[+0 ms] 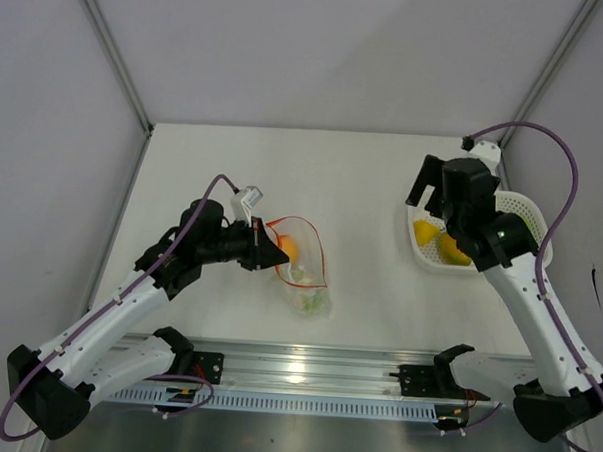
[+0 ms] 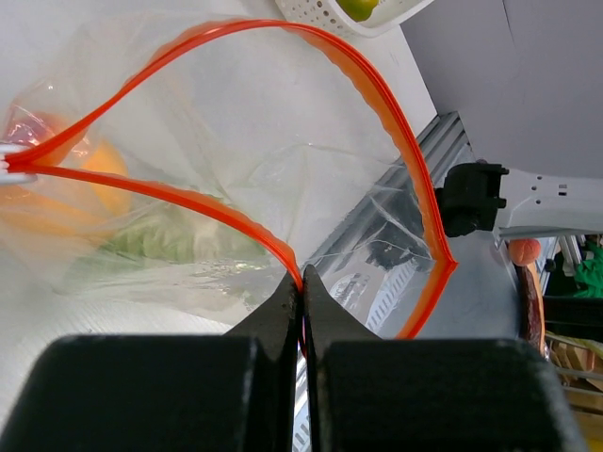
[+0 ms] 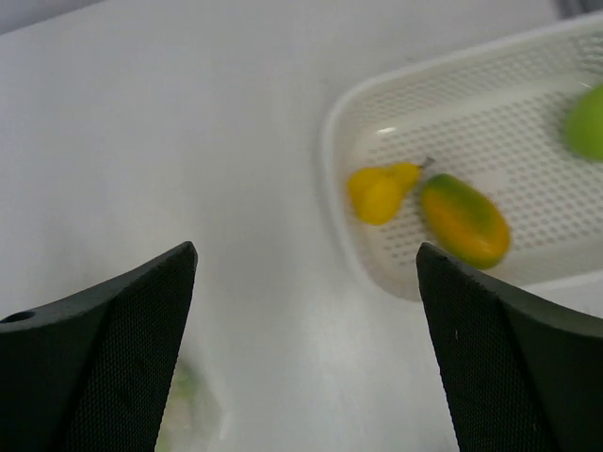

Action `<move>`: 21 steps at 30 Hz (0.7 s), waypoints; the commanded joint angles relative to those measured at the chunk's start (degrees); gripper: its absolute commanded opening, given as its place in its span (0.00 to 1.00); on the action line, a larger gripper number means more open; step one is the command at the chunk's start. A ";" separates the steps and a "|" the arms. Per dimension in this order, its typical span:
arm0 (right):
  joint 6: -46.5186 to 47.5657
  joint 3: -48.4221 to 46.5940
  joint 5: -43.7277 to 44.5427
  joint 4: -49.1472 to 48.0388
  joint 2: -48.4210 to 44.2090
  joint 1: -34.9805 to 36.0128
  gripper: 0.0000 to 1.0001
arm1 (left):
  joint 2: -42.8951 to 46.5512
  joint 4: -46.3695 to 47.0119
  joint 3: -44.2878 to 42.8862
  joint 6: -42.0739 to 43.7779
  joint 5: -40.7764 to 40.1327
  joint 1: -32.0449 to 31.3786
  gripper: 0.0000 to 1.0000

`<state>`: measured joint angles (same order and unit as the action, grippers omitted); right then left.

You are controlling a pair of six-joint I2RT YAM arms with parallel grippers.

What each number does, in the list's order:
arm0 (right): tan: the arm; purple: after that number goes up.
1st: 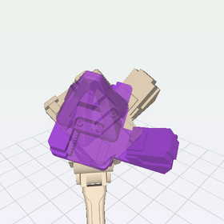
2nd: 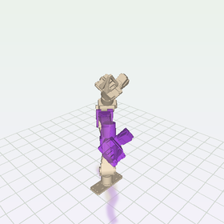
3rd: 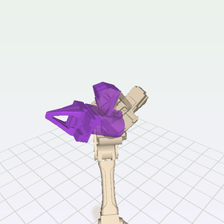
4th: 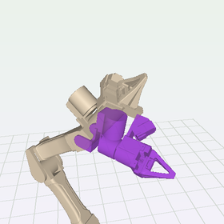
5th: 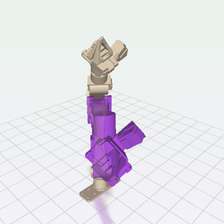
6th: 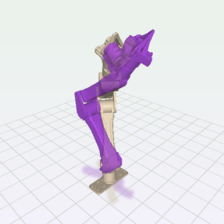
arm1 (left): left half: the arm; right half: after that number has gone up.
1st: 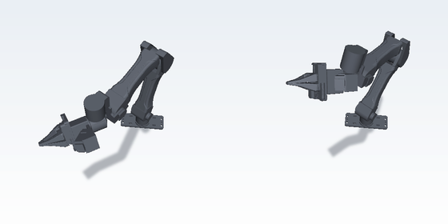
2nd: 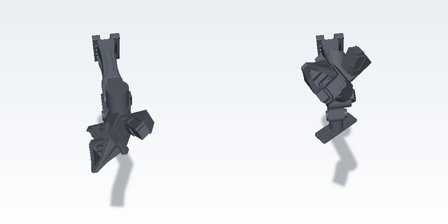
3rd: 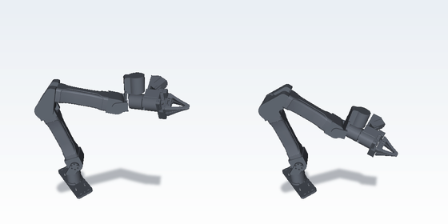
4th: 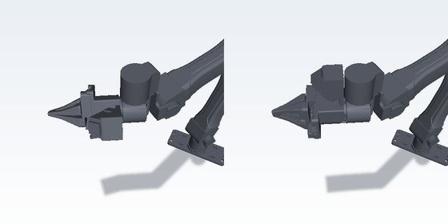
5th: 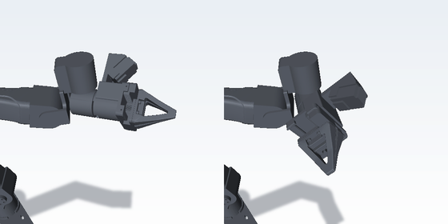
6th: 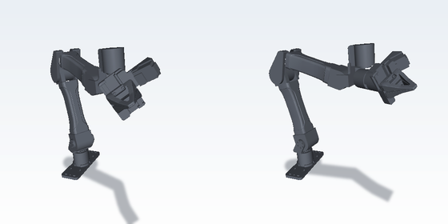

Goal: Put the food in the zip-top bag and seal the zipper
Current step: Pick up the fake fruit from the bin.

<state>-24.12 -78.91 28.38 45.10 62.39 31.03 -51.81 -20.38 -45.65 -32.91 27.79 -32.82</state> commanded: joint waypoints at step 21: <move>10.23 15.81 -12.92 -6.78 22.51 -33.93 0.99 | -0.48 3.59 1.18 2.41 4.46 1.88 0.00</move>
<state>-14.48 -62.48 14.31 40.29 83.72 -2.83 -52.58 -18.90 -44.73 -31.88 30.63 -31.59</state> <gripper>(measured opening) 0.993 0.005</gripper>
